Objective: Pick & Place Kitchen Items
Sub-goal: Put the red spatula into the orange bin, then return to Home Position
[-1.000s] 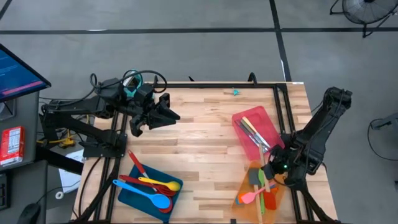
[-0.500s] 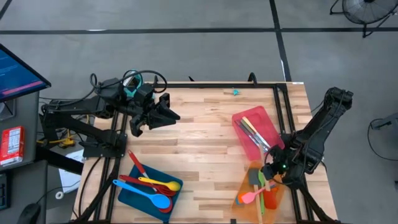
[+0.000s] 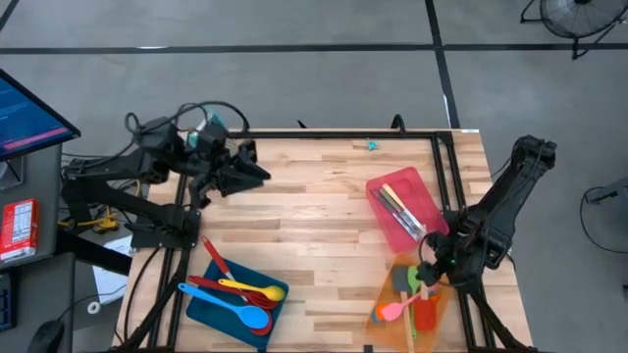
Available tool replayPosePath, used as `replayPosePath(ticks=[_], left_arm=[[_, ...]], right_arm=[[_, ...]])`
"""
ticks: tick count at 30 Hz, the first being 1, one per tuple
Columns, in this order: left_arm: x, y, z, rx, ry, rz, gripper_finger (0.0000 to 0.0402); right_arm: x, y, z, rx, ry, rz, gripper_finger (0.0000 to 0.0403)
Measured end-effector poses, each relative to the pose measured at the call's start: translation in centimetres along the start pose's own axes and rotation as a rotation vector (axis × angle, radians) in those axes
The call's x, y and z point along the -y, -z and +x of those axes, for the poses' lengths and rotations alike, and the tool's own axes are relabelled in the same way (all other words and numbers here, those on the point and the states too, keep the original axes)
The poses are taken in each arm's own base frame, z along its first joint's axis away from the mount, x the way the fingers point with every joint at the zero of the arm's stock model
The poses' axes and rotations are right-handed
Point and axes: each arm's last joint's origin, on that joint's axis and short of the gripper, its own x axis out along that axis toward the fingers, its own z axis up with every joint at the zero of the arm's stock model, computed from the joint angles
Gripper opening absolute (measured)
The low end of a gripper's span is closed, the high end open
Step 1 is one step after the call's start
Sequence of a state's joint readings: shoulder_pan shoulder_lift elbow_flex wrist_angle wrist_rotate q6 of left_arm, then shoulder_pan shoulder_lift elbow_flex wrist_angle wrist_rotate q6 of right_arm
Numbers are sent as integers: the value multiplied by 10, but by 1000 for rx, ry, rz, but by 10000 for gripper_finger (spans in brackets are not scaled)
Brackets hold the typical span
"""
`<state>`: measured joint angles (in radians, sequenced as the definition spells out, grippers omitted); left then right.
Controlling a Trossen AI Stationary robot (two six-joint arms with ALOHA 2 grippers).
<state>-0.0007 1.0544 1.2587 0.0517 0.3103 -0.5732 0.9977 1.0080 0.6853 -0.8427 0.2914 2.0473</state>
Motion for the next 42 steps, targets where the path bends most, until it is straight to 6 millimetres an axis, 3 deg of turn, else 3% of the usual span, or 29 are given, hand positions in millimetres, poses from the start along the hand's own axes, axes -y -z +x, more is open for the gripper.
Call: replayPosePath(ticks=[7,10,13,19,24,27,30,35,42], left_arm=[[9,-12,-20,47,-1,20,92],[16,-16,-29,72,14,23,92],[24,-26,-46,137,3,42,92],[42,-40,-86,250,-39,165,54],[35,-31,-112,217,-409,250,5],[25,-23,-119,206,-651,239,3],[16,-16,-118,215,-741,239,1],[-10,9,-105,185,-825,220,1],[-38,56,-91,183,-714,207,1]], right_arm=[[-4,-4,-12,-102,-88,25,277],[-16,-8,-28,-107,-270,5,277],[-33,-20,-64,-27,-516,-71,277],[-44,-57,-148,430,-758,-413,272],[-36,-82,-207,752,-757,-728,208],[-24,-94,-236,880,-765,-841,116],[-6,-102,-257,992,-768,-901,22],[45,-117,-278,1082,-817,-885,7],[103,-125,-253,1126,-851,-856,2]])
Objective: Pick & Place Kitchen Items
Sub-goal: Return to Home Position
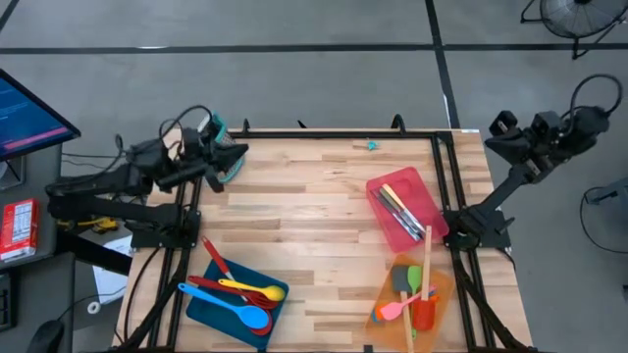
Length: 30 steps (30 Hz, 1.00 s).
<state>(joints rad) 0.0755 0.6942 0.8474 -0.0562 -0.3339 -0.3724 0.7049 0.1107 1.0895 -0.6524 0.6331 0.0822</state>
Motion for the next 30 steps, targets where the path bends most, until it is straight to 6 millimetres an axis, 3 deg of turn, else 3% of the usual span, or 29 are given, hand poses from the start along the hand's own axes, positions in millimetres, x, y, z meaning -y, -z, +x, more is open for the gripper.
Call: replayPosePath(ticks=[3,8,13,16,21,24,30], left_arm=[[-6,19,-3,4,-35,-23,1],[-20,40,-18,6,-79,0,1],[-34,38,-53,55,-39,-18,1],[-42,31,-80,123,-15,-47,1],[-55,40,-103,201,35,-80,1],[-60,58,-103,199,81,-93,1],[-64,93,-83,178,137,-126,1]], right_arm=[[7,21,-8,32,3,18,1],[0,44,7,-27,93,-115,1],[-5,55,15,-20,18,-162,1],[-4,50,13,2,7,-138,0],[-8,61,18,-28,-35,-224,0],[-15,81,28,-58,-53,-260,0],[-26,125,48,-68,-44,-234,0]])
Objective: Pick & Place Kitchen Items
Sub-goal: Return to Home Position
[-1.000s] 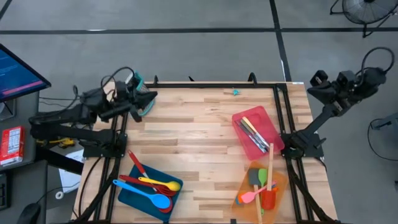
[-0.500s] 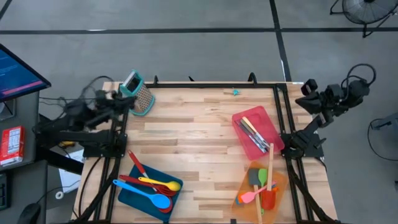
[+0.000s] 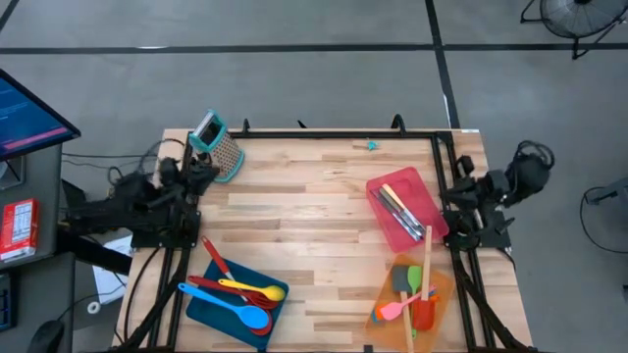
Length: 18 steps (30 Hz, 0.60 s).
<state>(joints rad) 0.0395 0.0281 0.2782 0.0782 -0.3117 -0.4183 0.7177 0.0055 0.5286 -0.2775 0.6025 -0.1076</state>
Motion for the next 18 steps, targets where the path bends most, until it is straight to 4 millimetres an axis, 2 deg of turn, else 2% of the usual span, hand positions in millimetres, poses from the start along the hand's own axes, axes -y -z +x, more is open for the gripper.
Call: replayPosePath(ticks=[9,12,18], left_arm=[[-23,57,4,-42,16,-83,1],[-26,65,3,-45,44,-90,1],[-27,70,2,-95,48,-53,1]], right_arm=[[-20,59,20,-3,0,96,0],[-25,77,24,3,0,102,0],[-31,117,27,14,0,174,0]])
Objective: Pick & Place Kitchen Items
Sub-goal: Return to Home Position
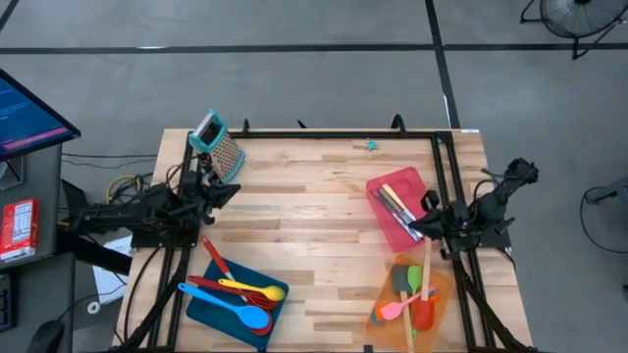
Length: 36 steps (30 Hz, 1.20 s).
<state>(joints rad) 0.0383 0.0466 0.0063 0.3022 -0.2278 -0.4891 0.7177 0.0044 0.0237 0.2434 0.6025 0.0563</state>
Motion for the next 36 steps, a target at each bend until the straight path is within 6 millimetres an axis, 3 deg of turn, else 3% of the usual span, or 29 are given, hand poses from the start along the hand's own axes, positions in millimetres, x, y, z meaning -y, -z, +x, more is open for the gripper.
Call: replayPosePath(ticks=[6,13,36], left_arm=[[-2,3,1,-23,-25,14,1],[-2,3,1,-28,-28,21,1],[-1,2,1,-11,-24,18,1]], right_arm=[[2,6,1,-10,22,87,0],[8,5,1,10,185,81,0],[8,6,1,10,188,79,0]])
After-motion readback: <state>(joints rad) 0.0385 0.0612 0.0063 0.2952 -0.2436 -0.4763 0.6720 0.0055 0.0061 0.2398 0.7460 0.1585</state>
